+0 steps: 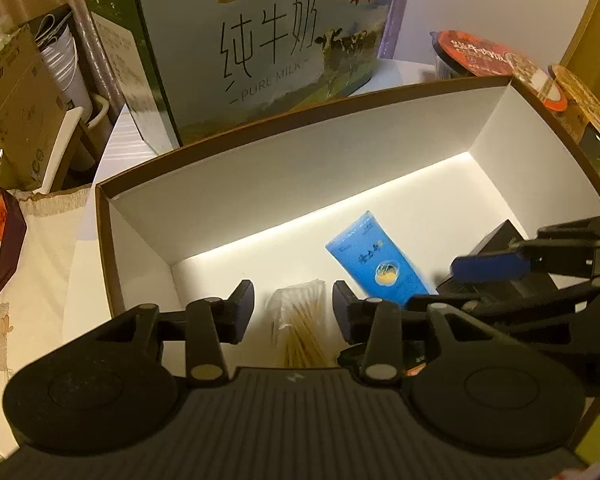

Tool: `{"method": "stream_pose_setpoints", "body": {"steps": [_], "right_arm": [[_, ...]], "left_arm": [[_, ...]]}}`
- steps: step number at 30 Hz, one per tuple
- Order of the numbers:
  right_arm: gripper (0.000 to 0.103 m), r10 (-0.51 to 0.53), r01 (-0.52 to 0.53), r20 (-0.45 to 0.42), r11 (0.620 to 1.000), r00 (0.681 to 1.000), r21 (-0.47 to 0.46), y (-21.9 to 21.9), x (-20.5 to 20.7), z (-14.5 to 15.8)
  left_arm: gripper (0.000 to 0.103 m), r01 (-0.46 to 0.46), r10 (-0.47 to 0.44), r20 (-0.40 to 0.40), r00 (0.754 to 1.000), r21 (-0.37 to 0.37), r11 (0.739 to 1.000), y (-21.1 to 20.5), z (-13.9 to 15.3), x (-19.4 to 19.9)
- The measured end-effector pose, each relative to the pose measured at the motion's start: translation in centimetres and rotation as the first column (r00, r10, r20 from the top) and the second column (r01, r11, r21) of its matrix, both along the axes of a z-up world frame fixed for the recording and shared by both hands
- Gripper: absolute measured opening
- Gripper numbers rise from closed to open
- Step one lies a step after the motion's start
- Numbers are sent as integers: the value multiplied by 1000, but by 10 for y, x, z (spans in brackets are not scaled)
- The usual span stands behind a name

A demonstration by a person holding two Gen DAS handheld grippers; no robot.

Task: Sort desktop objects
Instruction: 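Open both tools to drop the swab bag and tube into the box, then withdraw both tools from the brown box back over the table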

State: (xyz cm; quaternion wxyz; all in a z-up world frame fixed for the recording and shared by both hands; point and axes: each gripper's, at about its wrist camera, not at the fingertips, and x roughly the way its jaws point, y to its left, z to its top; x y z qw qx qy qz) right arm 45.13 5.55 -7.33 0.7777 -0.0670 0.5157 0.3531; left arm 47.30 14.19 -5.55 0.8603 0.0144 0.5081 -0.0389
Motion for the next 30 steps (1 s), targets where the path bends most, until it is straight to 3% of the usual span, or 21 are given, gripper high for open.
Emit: {"method": "stream_pose_setpoints", "body": {"steps": [4, 10, 12, 13, 20, 30], "right_arm": [[69, -3, 3, 35, 1000, 999, 1, -6, -2, 7], [98, -20, 17, 75, 999, 997, 33, -25, -12, 25], [101, -24, 20, 98, 999, 995, 38, -31, -19, 31], [101, -25, 21, 110, 999, 994, 40, -34, -23, 34], [101, -77, 71, 143, 996, 987, 46, -62, -47, 43], [101, -121, 113, 180, 992, 976, 54, -90, -76, 59]], "left_arm": [[40, 2, -2, 9, 1000, 1, 1000, -1, 4, -3], [53, 8, -7, 18, 1000, -22, 1000, -6, 12, -16], [67, 0, 0, 26, 1000, -18, 1000, -9, 15, -22], [70, -7, 7, 31, 1000, -15, 1000, -9, 17, -25], [77, -48, 50, 53, 997, -30, 998, -9, 32, -55], [79, -78, 79, 102, 992, -12, 997, -18, 58, -104]]}}
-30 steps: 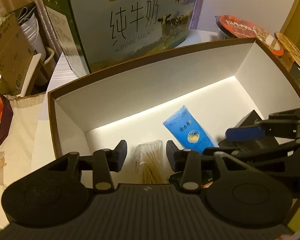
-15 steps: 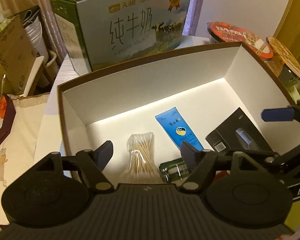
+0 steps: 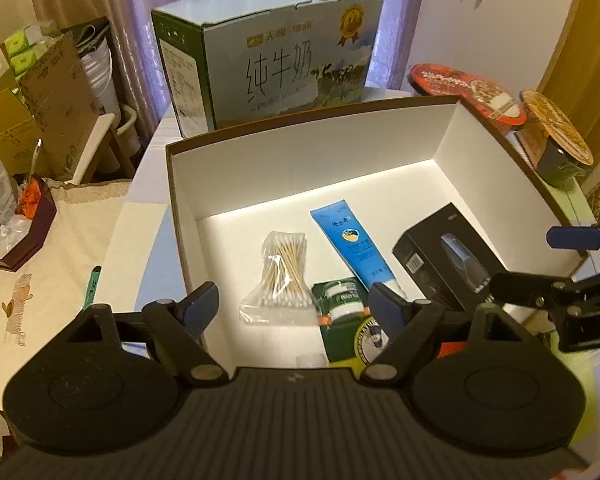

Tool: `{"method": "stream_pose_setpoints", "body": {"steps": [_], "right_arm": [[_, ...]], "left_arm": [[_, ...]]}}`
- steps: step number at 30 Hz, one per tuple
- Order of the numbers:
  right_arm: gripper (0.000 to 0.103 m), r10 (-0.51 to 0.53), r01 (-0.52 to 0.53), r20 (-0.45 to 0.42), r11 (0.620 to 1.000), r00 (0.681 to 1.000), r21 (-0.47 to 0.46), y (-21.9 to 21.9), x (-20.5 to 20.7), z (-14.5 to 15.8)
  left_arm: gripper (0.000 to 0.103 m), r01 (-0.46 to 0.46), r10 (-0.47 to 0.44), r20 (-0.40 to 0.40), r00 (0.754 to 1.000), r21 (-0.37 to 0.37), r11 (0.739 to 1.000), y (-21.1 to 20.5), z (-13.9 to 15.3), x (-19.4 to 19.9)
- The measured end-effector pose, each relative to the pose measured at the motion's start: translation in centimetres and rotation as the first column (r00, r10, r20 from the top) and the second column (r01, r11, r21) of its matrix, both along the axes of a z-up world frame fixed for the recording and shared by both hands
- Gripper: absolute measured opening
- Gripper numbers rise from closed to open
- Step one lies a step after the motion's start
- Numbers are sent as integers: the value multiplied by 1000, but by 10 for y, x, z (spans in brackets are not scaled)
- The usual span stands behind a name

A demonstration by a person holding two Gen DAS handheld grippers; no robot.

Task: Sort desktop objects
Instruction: 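Withdraw both tools from the brown box back over the table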

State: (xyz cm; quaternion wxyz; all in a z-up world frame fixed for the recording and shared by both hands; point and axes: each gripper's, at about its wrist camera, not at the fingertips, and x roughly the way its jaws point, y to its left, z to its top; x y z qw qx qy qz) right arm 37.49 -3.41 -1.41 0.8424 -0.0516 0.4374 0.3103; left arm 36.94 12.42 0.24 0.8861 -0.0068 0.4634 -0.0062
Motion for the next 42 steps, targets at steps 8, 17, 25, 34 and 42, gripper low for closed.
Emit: {"method": "stream_pose_setpoints", "body": {"steps": [8, 17, 25, 34, 42], "right_arm": [[101, -13, 12, 41, 1000, 999, 11, -17, -29, 14], [101, -12, 10, 75, 1000, 997, 19, -39, -63, 26], [101, -24, 21, 89, 999, 996, 31, -59, -94, 35], [101, -21, 17, 87, 999, 996, 48, -78, -126, 39], [101, -3, 0, 79, 999, 997, 43, -91, -148, 35]], "left_arm": [[80, -16, 15, 43, 999, 10, 1000, -10, 20, -38], [82, -20, 19, 72, 997, 6, 1000, -23, 32, -81], [82, -26, 25, 78, 997, 12, 1000, -36, 37, -119], [82, -39, 38, 64, 997, 9, 999, -48, 34, -157], [82, -53, 52, 37, 998, 11, 999, -54, 25, -183]]}}
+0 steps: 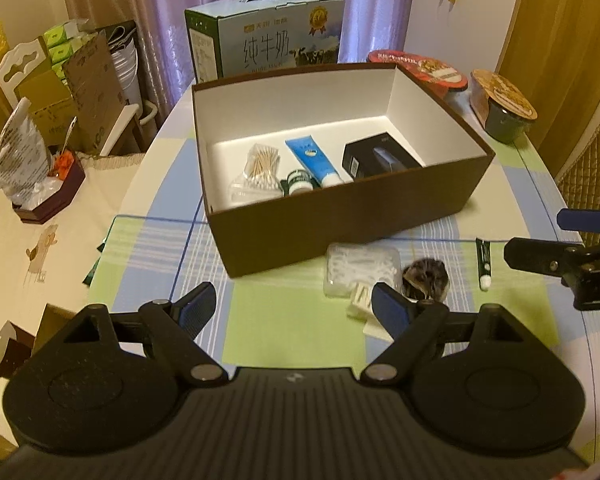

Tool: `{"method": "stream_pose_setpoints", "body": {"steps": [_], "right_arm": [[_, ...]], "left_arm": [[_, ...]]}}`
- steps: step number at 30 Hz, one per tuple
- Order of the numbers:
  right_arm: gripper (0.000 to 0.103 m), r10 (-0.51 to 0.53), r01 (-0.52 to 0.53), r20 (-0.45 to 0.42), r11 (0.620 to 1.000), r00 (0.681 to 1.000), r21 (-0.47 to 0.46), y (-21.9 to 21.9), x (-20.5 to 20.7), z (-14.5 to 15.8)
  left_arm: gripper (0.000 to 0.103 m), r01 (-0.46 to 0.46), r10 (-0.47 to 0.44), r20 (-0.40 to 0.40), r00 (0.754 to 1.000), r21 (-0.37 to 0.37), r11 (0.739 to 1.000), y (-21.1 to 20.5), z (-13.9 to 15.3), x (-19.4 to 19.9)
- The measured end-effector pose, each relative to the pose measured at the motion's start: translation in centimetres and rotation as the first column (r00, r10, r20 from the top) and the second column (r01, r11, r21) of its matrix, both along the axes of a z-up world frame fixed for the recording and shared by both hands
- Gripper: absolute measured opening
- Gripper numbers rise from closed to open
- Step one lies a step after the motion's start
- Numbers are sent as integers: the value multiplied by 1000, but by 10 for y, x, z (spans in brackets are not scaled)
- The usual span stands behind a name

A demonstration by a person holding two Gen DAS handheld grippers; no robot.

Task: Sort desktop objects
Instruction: 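Withdraw both tools from the brown box back over the table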

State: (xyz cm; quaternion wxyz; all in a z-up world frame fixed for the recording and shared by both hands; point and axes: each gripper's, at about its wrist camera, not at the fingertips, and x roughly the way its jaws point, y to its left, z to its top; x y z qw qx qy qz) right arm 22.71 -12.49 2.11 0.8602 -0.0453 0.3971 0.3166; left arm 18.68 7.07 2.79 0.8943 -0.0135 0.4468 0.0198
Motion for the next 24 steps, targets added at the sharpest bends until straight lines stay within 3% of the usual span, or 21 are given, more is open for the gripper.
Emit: {"method": "stream_pose_setpoints", "body": {"steps": [13, 24], "right_arm": [[101, 23, -23, -59, 1000, 998, -8, -16, -21, -16], [101, -18, 16, -89, 999, 996, -30, -31, -23, -27]], "left_arm": [[83, 22, -22, -41, 999, 0, 1000, -12, -16, -22], [83, 57, -57, -61, 997, -5, 998, -25, -23, -24]]}}
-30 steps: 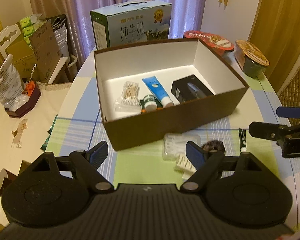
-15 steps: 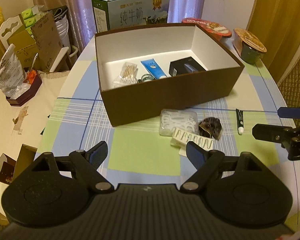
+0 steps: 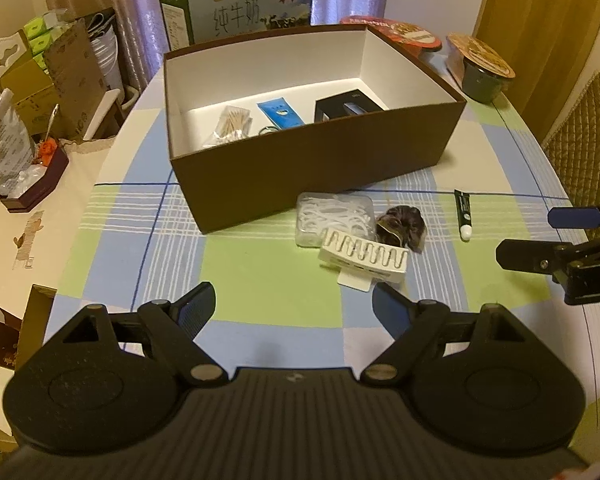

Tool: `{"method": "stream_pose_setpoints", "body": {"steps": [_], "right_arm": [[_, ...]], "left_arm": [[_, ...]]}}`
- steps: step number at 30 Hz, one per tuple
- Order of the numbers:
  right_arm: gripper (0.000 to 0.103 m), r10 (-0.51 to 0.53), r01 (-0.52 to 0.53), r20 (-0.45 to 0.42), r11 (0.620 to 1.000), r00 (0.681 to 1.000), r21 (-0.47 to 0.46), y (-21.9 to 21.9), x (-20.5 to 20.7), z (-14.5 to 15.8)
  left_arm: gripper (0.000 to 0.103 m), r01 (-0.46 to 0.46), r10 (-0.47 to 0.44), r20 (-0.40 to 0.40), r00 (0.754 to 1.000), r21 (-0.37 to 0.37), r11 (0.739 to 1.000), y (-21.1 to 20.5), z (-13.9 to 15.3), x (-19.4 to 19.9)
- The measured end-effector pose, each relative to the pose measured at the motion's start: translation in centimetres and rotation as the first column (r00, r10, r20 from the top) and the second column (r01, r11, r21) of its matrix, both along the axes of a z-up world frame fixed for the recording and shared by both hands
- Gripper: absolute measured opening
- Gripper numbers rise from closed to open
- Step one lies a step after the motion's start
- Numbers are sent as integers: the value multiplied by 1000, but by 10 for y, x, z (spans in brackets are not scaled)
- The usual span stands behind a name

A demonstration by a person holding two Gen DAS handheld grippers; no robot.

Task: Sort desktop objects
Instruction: 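Withdraw both tools from the brown box back over the table, then move the right tool to the dark green tube while the left tool approaches the white comb holder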

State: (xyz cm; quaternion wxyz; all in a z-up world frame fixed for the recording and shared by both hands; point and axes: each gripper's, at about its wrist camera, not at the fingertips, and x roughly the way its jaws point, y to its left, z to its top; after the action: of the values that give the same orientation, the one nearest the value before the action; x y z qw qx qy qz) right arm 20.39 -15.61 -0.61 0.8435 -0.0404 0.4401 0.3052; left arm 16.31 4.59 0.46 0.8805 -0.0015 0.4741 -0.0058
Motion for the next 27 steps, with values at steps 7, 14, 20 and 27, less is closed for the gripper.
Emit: {"method": "stream_pose_setpoints", "body": {"steps": [7, 14, 20, 27], "right_arm": [[101, -21, 20, -21, 1000, 1000, -17, -7, 0, -7], [101, -38, 37, -31, 998, 999, -42, -13, 3, -16], [101, -46, 44, -29, 997, 999, -71, -18, 5, -22], [101, -65, 61, -40, 993, 997, -98, -23, 10, -32]], "left_arm": [[83, 28, -28, -14, 1000, 1, 1000, -10, -7, 2], [83, 71, -71, -26, 997, -5, 997, -23, -15, 5], [84, 74, -74, -45, 996, -5, 997, -28, -24, 11], [86, 83, -83, -57, 995, -2, 997, -33, -32, 19]]}}
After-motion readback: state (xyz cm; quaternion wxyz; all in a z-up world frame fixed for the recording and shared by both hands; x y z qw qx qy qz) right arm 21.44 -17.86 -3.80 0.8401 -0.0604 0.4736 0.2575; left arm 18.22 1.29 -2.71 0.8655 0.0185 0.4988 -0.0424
